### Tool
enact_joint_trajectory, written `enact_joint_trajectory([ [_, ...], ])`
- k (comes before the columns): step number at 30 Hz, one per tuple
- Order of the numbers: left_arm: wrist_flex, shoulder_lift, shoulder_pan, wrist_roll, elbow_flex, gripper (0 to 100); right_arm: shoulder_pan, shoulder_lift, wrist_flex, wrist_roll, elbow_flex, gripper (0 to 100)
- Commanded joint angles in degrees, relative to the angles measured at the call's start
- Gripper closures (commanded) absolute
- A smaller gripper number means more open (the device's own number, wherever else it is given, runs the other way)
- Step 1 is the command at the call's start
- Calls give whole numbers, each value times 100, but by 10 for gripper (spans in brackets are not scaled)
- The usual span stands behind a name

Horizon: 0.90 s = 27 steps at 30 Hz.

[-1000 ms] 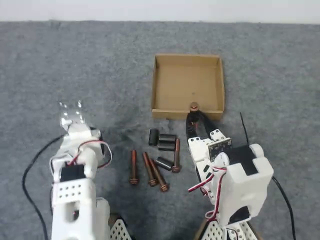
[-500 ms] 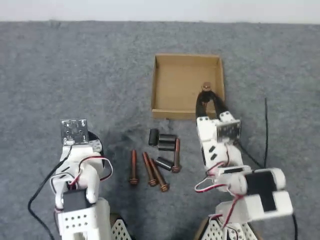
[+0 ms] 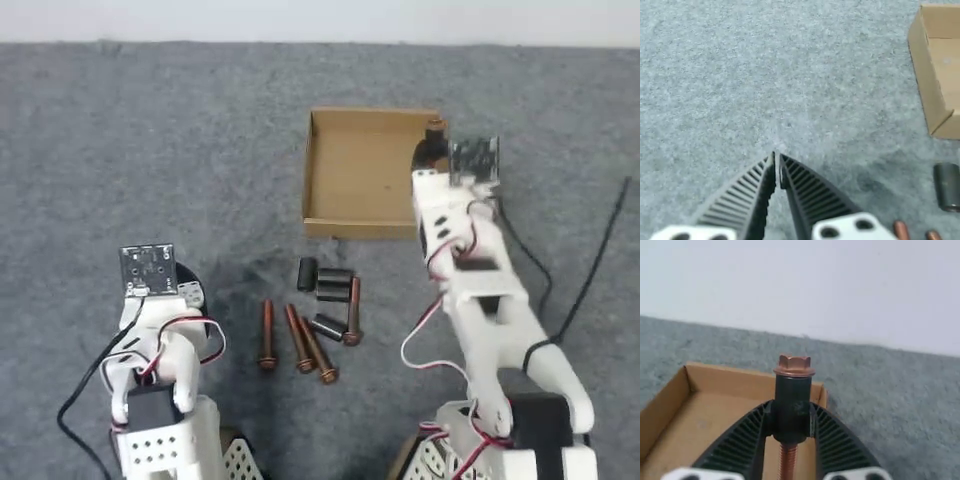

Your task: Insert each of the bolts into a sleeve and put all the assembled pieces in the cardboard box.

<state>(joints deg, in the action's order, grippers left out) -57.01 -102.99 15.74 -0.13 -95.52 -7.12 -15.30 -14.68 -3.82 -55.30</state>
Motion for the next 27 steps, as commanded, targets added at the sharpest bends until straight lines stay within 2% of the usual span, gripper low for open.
enact_joint_trajectory([
  [1, -26, -114, -18, -308, 57, 988, 127, -444, 1200, -141, 1108, 992],
  [9, -299, -114, -571, -334, -4, 988, 145, 804, 3319, -132, 3138, 992],
  [21, -273, -123, -615, -738, -57, 988, 92, 3380, 6026, -114, 6462, 992],
  [27, -167, -123, -615, -747, -75, 988, 4, 4514, 6765, -114, 7692, 992],
])
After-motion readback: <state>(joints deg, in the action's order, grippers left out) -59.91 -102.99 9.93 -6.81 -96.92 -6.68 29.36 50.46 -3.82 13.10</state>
